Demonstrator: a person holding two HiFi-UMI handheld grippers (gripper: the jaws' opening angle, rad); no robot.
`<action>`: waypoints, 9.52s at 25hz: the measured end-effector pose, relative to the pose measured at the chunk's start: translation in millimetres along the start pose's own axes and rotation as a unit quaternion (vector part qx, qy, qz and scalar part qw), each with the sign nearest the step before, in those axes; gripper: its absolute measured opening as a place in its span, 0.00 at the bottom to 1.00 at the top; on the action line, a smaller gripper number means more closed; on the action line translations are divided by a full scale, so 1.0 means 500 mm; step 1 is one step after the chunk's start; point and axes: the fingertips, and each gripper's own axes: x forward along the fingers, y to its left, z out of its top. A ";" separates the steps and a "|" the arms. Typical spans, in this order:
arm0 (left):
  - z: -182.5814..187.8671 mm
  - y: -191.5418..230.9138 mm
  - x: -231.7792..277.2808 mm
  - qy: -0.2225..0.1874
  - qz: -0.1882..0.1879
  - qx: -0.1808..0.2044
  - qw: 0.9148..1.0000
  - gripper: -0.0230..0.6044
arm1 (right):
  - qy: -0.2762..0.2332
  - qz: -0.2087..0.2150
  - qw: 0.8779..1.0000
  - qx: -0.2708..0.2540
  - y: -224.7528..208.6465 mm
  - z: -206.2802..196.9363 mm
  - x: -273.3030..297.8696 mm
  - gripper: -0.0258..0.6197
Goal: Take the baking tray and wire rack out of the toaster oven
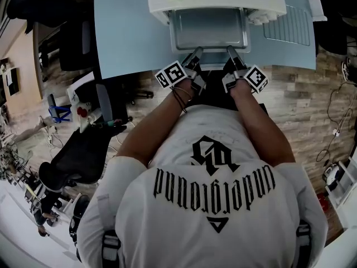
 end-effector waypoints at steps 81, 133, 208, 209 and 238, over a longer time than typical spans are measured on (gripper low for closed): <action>-0.068 -0.050 -0.437 -0.070 -0.025 0.062 0.995 0.15 | 0.094 0.078 0.991 -0.056 0.166 -0.333 -0.222 0.17; 0.469 0.178 -0.630 -0.053 -0.002 0.056 0.997 0.15 | 0.111 0.043 0.990 -0.076 0.303 -0.702 0.253 0.17; 0.478 0.354 -0.446 0.066 0.161 0.100 0.980 0.44 | 0.314 -0.071 0.930 -0.179 0.110 -0.684 0.406 0.43; 0.477 0.352 -0.449 0.068 0.164 0.105 0.979 0.44 | 0.317 -0.074 0.927 -0.184 0.110 -0.687 0.403 0.44; 0.548 0.023 -0.593 0.022 0.074 0.444 0.893 0.46 | 0.214 0.087 0.842 -0.487 0.472 -0.663 0.295 0.38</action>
